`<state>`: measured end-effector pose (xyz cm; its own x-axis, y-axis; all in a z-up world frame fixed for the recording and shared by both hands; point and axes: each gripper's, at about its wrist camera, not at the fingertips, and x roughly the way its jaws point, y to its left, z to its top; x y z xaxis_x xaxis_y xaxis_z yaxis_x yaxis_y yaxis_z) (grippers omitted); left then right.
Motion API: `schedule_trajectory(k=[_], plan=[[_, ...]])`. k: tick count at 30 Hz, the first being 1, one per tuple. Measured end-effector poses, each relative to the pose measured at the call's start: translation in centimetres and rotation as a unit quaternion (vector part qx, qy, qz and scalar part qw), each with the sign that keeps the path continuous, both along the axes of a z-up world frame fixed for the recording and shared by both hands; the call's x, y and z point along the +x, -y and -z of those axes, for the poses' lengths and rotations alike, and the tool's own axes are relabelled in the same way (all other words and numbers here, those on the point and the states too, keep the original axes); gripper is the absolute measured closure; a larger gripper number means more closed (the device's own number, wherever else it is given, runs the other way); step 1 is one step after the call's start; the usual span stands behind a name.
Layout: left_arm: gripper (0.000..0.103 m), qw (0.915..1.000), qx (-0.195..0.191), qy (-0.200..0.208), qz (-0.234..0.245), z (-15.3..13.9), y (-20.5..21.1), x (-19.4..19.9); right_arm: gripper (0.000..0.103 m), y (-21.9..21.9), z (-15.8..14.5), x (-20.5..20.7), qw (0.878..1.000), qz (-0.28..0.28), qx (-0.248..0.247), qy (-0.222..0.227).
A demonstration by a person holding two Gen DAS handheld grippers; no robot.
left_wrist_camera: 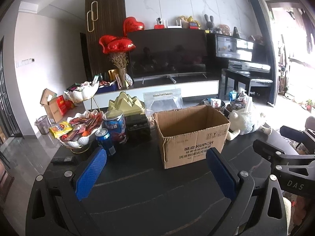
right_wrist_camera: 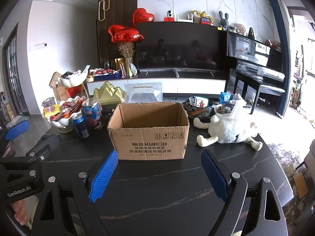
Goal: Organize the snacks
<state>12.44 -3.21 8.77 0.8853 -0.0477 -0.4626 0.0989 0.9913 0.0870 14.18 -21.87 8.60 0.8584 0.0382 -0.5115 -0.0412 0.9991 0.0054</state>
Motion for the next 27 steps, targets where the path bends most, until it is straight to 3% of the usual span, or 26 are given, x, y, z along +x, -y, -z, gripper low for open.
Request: schedule_trajectory(k=[27], plan=[[0.0, 0.9997, -0.009, 0.017, 0.016, -0.6, 0.4, -1.7, 0.016, -0.1, -0.2, -1.8, 1.0, -0.004, 0.007, 0.01]])
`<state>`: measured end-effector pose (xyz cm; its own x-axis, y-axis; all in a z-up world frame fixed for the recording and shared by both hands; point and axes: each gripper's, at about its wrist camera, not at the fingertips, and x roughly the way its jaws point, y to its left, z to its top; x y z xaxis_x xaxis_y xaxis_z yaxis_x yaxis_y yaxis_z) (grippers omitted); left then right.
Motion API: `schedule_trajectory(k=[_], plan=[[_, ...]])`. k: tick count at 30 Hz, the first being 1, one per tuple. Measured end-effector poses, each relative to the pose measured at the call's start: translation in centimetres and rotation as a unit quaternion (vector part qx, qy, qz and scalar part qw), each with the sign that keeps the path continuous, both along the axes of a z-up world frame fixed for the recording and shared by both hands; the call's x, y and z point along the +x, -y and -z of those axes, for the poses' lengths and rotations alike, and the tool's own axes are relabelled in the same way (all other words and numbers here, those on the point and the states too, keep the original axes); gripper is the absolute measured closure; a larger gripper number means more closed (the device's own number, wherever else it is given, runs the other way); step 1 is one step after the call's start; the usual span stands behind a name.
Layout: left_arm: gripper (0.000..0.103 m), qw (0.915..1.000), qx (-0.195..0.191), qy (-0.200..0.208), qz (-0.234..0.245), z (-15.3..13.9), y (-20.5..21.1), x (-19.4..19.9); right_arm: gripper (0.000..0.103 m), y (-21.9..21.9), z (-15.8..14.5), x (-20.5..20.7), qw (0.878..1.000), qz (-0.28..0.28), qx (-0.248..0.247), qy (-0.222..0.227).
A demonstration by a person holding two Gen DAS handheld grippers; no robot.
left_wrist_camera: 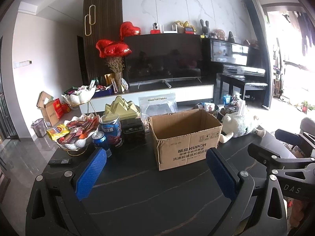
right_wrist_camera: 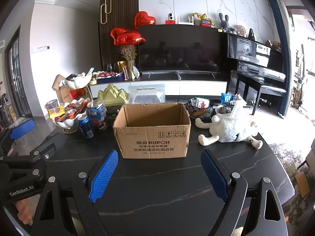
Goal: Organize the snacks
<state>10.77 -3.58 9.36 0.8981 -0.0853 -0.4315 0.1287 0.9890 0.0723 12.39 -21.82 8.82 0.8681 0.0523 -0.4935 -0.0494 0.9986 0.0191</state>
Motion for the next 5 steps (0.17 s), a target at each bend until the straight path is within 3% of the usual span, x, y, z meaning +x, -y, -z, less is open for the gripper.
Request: schedule_trajectory(k=[5], plan=[[0.0, 1.0, 0.0, 0.0, 0.0, -0.01, 0.08, -0.04, 0.016, 0.06, 0.08, -0.09, 1.0, 0.001, 0.001, -0.001]])
